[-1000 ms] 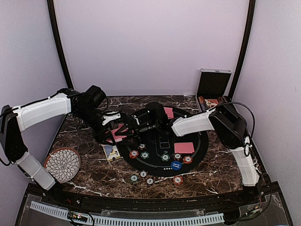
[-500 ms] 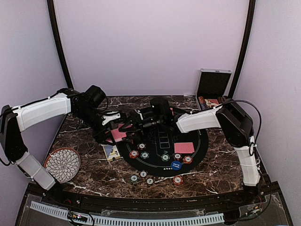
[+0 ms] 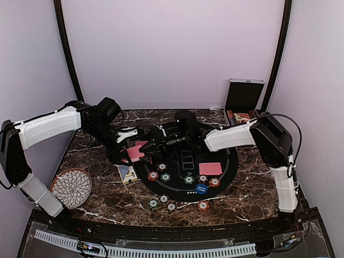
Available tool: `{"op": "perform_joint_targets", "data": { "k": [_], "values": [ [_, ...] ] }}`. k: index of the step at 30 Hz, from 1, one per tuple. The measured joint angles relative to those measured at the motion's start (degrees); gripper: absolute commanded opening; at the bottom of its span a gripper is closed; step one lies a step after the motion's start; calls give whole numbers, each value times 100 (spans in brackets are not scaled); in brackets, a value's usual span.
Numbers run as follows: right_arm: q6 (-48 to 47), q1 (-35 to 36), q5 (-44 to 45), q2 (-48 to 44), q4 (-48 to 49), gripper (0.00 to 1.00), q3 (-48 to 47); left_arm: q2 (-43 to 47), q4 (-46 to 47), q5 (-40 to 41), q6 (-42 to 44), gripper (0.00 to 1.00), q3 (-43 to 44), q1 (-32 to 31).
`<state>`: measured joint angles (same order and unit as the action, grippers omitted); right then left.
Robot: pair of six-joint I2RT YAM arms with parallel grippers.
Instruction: Distribute texas hold em gaming equipment
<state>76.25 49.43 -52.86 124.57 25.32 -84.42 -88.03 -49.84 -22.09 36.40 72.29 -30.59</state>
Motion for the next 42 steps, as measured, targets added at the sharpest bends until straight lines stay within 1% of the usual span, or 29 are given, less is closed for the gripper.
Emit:
{"op": "perform_joint_targets", "data": {
  "k": [7, 13, 20, 24, 27, 36, 42],
  "values": [
    [420, 0, -35, -50, 573, 12, 157, 0, 0, 2, 0, 0, 0, 0],
    [608, 0, -74, -50, 800, 9, 188, 0, 0, 2, 0, 0, 0, 0],
    [658, 13, -118, -50, 820, 9, 188, 0, 0, 2, 0, 0, 0, 0],
    [656, 31, -125, -50, 807, 5, 188, 0, 0, 2, 0, 0, 0, 0],
    [629, 31, -125, -50, 785, 0, 188, 0, 0, 2, 0, 0, 0, 0],
    [463, -87, -120, -63, 730, 0, 481, 0, -7, 9, 2, 0, 0, -4],
    [470, -282, -162, -304, 791, 0, 761, 0, -11, 17, 2, 0, 0, 4]
  ]
}}
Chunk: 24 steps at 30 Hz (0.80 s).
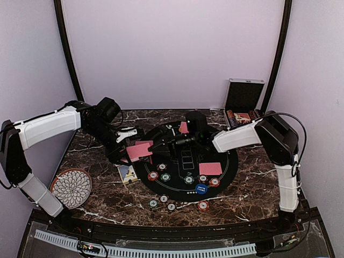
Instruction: Distribute texas hold em gaming equipment
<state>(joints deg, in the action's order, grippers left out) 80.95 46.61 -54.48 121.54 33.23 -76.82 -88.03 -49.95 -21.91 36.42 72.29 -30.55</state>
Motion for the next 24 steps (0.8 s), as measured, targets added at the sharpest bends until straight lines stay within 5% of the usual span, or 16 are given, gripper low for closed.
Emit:
{"op": "perform_joint_targets", "data": {
  "k": [10, 17, 24],
  "values": [
    [-678, -621, 28, -715, -710, 0, 483, 0, -2, 15, 0, 0, -17, 4],
    [-2791, -992, 673, -966, -3630, 0, -439, 28, -4, 39, 0, 0, -44, 4],
    [-4142, -1025, 1515, -962, -5563, 0, -1080, 74, -7, 52, -2, 0, -44, 4]
  ]
}}
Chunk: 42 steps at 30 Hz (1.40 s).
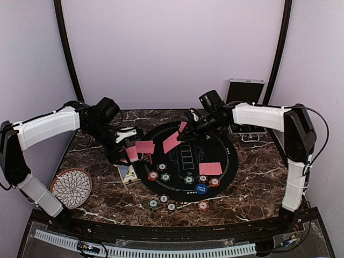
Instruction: Distribute texas hold em gaming equipment
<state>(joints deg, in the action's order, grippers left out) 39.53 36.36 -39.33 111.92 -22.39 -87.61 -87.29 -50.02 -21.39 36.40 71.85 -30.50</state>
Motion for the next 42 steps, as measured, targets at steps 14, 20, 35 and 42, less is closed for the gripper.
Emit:
{"op": "perform_joint_targets", "data": {
  "k": [14, 20, 35, 42],
  "values": [
    [-1917, 142, 3287, 223, -2184, 0, -1915, 11, -4, 68, 0, 0, 0, 0],
    [-3497, 883, 4878, 192, -1768, 0, -1617, 22, -7, 76, 0, 0, 0, 0],
    [-6052, 1331, 6537, 186, 46, 0, -667, 140, -52, 90, 0, 0, 0, 0],
    [-6697, 1541, 6863, 673, 592, 0, -549, 234, -92, 105, 0, 0, -35, 0]
  ]
}}
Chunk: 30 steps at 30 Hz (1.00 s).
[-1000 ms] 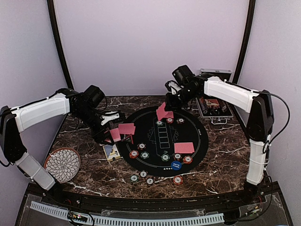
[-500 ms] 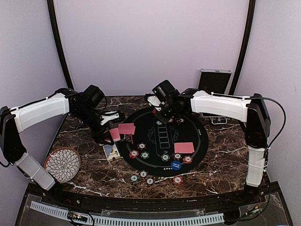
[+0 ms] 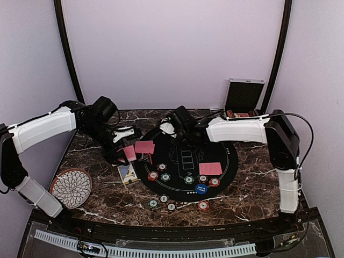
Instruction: Distribute texas hold em gaming equipment
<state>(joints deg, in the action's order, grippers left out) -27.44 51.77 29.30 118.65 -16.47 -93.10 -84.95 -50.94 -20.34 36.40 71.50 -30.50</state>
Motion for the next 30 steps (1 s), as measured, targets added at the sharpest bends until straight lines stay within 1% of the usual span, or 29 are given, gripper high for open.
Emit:
{"op": "perform_joint_targets", "data": {
  "k": [3, 13, 20, 26, 28, 30],
  "values": [
    [-151, 31, 26, 98, 151, 0, 173, 39, -15, 11, 0, 0, -50, 0],
    [-634, 168, 225, 424, 579, 0, 317, 81, -44, 42, 0, 0, -118, 2],
    [-984, 459, 457, 625, 706, 0, 549, 129, -48, 46, 0, 0, -118, 2],
    [-1023, 623, 507, 660, 715, 0, 678, 140, -59, 44, 2, 0, -118, 2],
    [-1019, 649, 503, 660, 715, 7, 693, 140, -59, 46, 0, 0, -118, 2],
    [-1008, 675, 498, 660, 704, 20, 713, 140, -59, 46, 2, 0, -118, 2]
  ]
}}
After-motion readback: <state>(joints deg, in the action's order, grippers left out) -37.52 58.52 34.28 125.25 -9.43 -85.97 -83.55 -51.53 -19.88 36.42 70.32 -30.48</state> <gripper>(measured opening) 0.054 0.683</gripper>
